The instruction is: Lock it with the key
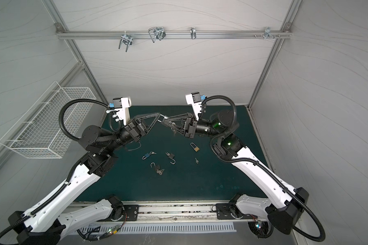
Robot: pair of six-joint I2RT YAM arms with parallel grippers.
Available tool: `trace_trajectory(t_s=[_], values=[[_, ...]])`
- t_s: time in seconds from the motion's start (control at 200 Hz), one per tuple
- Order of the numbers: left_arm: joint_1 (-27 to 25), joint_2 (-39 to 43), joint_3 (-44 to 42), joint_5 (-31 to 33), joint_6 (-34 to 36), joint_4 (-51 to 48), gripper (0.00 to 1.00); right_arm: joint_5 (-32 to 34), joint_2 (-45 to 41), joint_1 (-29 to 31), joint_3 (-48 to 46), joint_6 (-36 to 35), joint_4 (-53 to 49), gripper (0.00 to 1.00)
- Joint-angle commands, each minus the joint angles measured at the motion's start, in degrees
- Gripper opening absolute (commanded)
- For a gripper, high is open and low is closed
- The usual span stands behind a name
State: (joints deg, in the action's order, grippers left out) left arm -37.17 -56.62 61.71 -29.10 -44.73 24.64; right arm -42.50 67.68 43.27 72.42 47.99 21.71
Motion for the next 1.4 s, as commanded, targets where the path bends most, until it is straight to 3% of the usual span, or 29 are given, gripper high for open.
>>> trace_trajectory(t_s=[0.0,0.235,0.385,0.445,0.58,0.645,1.005,1.125,1.245,1.305,1.395], values=[[-5.59,-2.90,-0.05,-9.53,2.34,-6.39,0.00,4.96,-0.29,1.66,4.28,-5.82,-2.31,0.00],[-10.72,-7.18,-1.34,-9.72,1.80,-4.51,0.00,2.99,1.29,2.30,7.21,-5.97,-1.32,0.00],[-11.76,-6.02,-0.63,-8.28,5.56,-10.65,0.00,3.65,-0.54,1.50,7.90,-8.87,-4.84,0.00],[-8.86,-3.55,-0.99,-7.75,5.85,-11.92,0.00,3.28,-1.78,0.89,7.05,-9.65,-5.72,0.00],[3.32,0.97,-1.09,-10.82,0.88,-9.52,0.00,4.19,-5.33,0.25,3.02,-13.12,-8.27,0.00],[6.24,2.15,0.07,-11.42,0.38,-9.59,0.00,3.45,-6.35,0.15,0.92,-13.61,-8.30,0.00],[7.77,0.47,2.77,-12.91,-0.59,-9.09,0.00,1.88,-7.57,0.18,-2.64,-13.40,-8.66,0.00],[7.74,1.51,5.33,-10.03,6.04,-19.70,0.42,1.36,-7.78,0.03,0.11,-17.52,-14.58,0.00],[8.45,2.39,11.48,-4.71,16.18,-35.64,0.71,-0.62,-8.24,-2.45,3.75,-22.70,-24.70,0.00],[9.05,2.30,14.38,-3.40,20.08,-41.85,0.74,-2.94,-8.07,-4.81,5.81,-24.68,-29.76,0.00],[9.30,1.29,18.61,-5.00,25.59,-49.29,0.69,-8.39,-6.23,-8.87,10.46,-28.30,-39.50,0.00]])
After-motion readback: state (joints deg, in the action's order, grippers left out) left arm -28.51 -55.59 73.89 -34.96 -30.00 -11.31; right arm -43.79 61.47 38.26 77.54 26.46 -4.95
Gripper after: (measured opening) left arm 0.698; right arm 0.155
